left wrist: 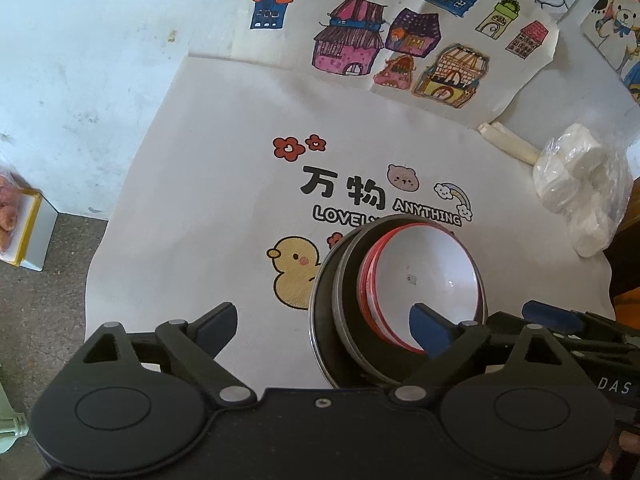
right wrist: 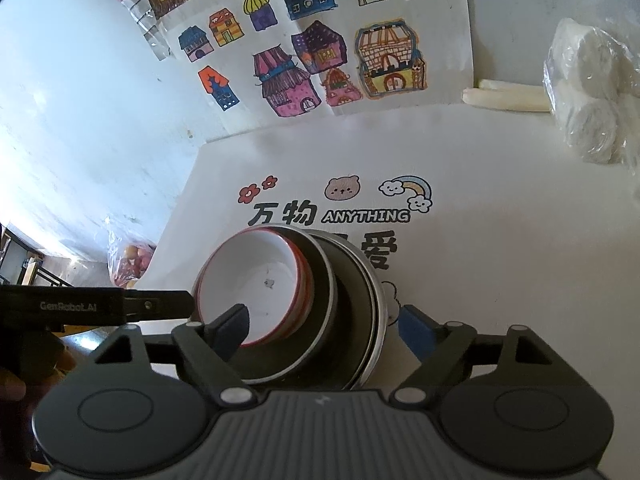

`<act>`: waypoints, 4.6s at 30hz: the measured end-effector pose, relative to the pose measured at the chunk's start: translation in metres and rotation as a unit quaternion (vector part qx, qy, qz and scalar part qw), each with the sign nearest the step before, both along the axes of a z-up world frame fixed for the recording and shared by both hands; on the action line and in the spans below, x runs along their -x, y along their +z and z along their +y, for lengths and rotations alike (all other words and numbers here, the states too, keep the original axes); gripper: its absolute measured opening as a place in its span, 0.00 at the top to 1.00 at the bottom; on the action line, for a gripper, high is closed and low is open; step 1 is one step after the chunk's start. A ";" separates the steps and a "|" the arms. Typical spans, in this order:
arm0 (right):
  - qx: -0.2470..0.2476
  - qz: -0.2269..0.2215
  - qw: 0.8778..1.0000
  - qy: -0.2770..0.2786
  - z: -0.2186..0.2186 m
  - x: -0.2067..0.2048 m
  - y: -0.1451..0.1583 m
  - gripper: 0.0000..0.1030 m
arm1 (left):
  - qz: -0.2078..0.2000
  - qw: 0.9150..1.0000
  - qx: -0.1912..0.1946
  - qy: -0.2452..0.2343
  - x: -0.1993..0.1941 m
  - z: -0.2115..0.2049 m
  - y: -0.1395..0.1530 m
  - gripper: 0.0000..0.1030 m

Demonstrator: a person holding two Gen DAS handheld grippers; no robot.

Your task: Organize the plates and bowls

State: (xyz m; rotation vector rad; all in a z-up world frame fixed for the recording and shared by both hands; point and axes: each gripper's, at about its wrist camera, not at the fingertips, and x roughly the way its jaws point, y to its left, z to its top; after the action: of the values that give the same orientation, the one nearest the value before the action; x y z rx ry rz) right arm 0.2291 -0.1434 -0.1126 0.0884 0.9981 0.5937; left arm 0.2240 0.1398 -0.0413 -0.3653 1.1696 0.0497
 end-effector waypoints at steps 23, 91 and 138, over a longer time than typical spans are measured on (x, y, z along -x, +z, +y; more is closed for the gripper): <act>0.003 -0.020 1.000 -0.024 -0.014 0.009 0.002 0.00 | -0.014 1.000 0.003 -0.003 0.002 -0.001 -0.001 0.01; -0.019 -0.162 0.987 -0.005 -0.078 0.140 0.062 0.00 | -0.169 0.979 -0.111 -0.019 0.137 -0.082 0.089 0.01; 0.017 -0.199 0.969 -0.146 -0.015 0.259 0.061 0.00 | -0.231 0.959 -0.082 -0.143 0.205 -0.002 0.093 0.01</act>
State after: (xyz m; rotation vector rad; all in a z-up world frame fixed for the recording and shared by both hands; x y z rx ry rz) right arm -0.0297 -0.1586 -0.0521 0.0792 0.5892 0.3063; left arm 0.0190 0.1374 0.0521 -0.0502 0.7373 -0.1836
